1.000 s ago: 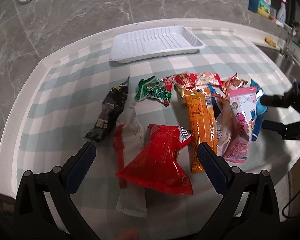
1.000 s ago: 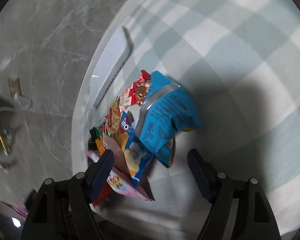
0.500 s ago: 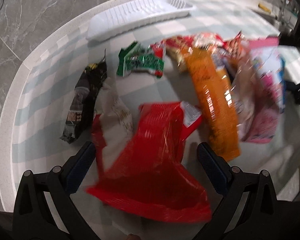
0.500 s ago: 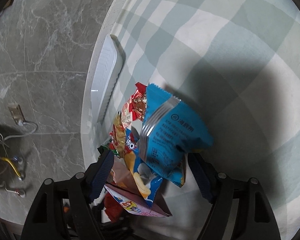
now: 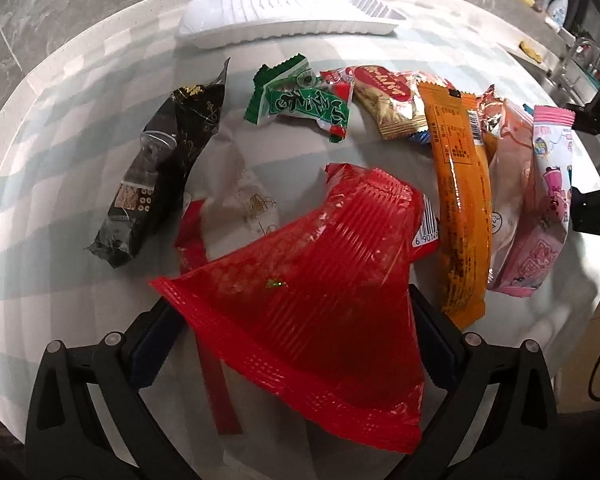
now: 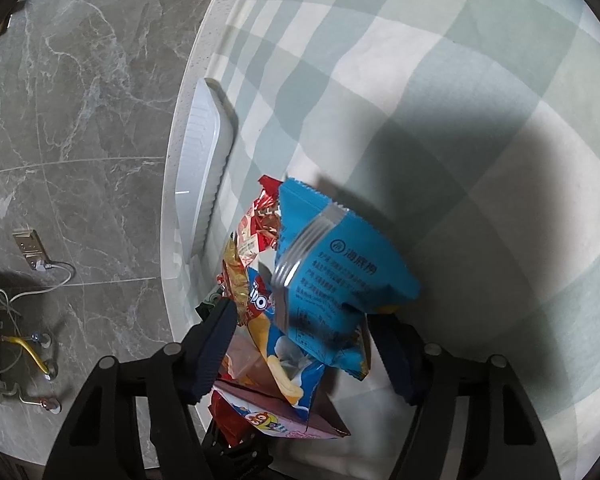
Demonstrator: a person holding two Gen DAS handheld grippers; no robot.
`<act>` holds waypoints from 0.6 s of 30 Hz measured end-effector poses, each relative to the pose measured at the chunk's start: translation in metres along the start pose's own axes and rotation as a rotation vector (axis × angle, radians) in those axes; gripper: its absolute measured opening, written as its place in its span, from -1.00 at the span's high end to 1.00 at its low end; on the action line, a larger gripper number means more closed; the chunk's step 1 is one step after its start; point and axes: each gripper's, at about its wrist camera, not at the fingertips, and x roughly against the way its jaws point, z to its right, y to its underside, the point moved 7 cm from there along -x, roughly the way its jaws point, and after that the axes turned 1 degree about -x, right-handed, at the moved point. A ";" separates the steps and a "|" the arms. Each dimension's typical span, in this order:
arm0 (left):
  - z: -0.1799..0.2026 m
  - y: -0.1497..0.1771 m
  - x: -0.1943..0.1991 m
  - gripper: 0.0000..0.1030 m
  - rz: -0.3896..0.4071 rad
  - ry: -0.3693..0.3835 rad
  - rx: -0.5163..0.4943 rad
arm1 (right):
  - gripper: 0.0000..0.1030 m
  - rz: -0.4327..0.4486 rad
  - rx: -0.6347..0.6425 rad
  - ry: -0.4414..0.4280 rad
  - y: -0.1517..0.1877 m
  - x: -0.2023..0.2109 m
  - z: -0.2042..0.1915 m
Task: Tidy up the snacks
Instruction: 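Grasp the red bag with the left gripper while the right gripper grasps the blue packet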
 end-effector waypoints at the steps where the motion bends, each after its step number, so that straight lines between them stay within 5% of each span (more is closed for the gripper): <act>1: 0.000 -0.001 0.000 -1.00 -0.005 -0.018 -0.008 | -0.38 -0.001 -0.001 0.002 -0.001 0.000 0.000; 7: 0.000 -0.006 0.018 -0.99 0.038 -0.173 -0.165 | -0.37 -0.006 -0.011 0.003 -0.003 0.002 0.005; 18: 0.021 -0.033 0.040 -0.99 0.141 -0.239 -0.393 | -0.36 -0.003 -0.008 0.023 -0.001 0.000 0.003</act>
